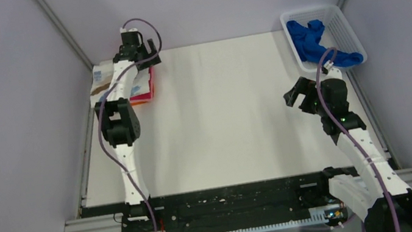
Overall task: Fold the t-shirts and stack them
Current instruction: Put the neatly folded tshirt into the corner of the board with the left arm, then reset both arms
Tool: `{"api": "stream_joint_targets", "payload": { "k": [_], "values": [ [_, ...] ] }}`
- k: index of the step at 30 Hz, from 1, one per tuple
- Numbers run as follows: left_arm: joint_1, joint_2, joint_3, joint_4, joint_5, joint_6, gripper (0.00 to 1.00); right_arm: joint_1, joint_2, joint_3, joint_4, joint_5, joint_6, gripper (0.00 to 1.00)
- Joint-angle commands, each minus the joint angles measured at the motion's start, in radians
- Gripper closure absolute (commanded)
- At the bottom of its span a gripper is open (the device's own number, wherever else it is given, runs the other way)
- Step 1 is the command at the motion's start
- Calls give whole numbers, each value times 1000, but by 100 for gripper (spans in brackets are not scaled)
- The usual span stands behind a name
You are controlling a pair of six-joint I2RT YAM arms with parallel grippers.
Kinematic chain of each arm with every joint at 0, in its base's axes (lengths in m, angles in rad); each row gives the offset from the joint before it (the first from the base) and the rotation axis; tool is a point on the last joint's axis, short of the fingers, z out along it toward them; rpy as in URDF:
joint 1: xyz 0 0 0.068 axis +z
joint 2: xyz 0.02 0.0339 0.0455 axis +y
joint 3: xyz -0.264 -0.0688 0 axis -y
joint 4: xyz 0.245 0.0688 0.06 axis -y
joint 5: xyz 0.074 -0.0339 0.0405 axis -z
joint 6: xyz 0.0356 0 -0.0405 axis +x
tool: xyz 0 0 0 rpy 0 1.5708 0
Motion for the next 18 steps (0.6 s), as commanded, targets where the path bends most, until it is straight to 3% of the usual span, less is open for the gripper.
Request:
{"api": "stream_joint_targets", "payload": {
  "k": [1, 5, 9, 18],
  "values": [
    [-16, -273, 17, -48, -106, 10, 1, -8, -25, 32, 33, -16, 1, 1],
    [-52, -474, -96, -97, -206, -2, 1, -7, -44, 23, 33, -15, 24, 1],
    [-137, -708, -331, -93, -314, -29, 1, -7, -68, 2, 20, -22, 50, 1],
    [-271, -1321, -1243, 145, -247, -285, 1, -8, -158, -89, -68, -27, 85, 1]
  ]
}}
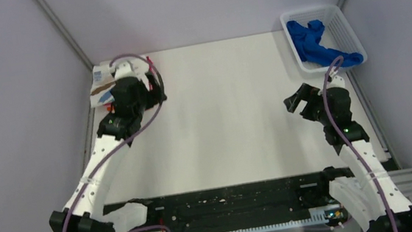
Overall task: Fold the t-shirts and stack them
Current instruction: Reset both arms
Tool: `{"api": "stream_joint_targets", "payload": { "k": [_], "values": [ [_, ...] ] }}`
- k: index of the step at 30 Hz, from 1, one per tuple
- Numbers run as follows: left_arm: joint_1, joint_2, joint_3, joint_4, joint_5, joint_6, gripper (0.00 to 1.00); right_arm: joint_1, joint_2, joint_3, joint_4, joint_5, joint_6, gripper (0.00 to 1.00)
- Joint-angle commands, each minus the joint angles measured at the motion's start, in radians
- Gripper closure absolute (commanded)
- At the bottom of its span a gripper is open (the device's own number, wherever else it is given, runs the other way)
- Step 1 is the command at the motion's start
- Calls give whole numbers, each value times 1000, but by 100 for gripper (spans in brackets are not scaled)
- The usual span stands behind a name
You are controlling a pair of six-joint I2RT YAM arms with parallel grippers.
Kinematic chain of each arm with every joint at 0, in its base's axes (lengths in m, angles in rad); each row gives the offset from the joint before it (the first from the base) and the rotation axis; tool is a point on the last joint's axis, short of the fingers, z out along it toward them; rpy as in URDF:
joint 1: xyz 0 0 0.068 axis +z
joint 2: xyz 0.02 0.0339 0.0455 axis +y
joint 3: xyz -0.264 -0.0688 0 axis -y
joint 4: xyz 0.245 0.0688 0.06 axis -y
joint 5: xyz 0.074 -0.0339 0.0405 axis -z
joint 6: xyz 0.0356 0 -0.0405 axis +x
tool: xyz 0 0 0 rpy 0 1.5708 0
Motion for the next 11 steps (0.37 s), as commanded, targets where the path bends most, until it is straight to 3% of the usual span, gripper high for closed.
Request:
{"api": "stream_joint_targets", "payload": {
  "k": [1, 4, 11],
  "values": [
    [-24, -229, -394, 109, 11, -170, 1, -7, -66, -54, -66, 11, 33, 1],
    [-24, -344, -566, 141, 45, -193, 1, -7, -123, -112, -87, 40, 41, 1],
    [-24, -452, -606, 85, -28, -194, 1, -7, -220, -126, -91, 78, 38, 1]
  ]
}}
